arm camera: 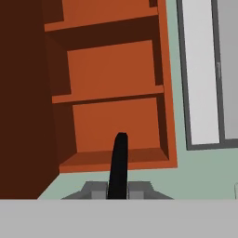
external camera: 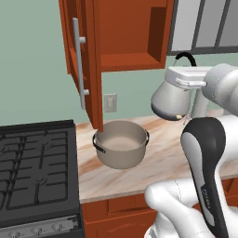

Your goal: Pick the kettle from the cabinet and place it on a stove burner. Then pick the pot from the counter and place it on another stove burner. Finally, turn both burners on.

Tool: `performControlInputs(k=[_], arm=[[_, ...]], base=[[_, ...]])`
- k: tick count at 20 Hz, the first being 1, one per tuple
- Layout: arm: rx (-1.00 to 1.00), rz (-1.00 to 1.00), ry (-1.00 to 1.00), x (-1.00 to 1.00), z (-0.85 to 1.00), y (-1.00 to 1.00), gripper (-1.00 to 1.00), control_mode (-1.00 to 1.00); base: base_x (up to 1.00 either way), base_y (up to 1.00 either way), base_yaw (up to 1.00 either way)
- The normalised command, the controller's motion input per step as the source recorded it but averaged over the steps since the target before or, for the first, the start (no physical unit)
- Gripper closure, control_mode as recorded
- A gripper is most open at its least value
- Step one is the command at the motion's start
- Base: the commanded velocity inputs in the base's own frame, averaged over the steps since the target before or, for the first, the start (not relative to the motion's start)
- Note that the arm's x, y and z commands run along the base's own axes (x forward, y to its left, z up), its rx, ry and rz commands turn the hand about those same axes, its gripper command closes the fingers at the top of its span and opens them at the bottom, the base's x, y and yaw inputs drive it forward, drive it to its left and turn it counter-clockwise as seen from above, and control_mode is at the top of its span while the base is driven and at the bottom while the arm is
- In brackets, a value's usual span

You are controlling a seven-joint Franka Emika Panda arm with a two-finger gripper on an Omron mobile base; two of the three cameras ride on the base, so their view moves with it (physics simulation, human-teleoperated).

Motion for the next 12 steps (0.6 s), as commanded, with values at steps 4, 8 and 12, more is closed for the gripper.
performControlInputs(k=[4,8,12], arm=[[0.0,0.0,0.0,0.0,0.0,0.0,1.0,-1.0],[0.0,0.0,-0.01,-0.1,0.0,0.0,1.0,-1.0],[0.0,0.0,0.0,0.0,0.0,0.0,1.0,1.0]], base=[[0.0,0.0,0.0],[0.0,0.0,0.0],[-0.43,0.03,0.0]])
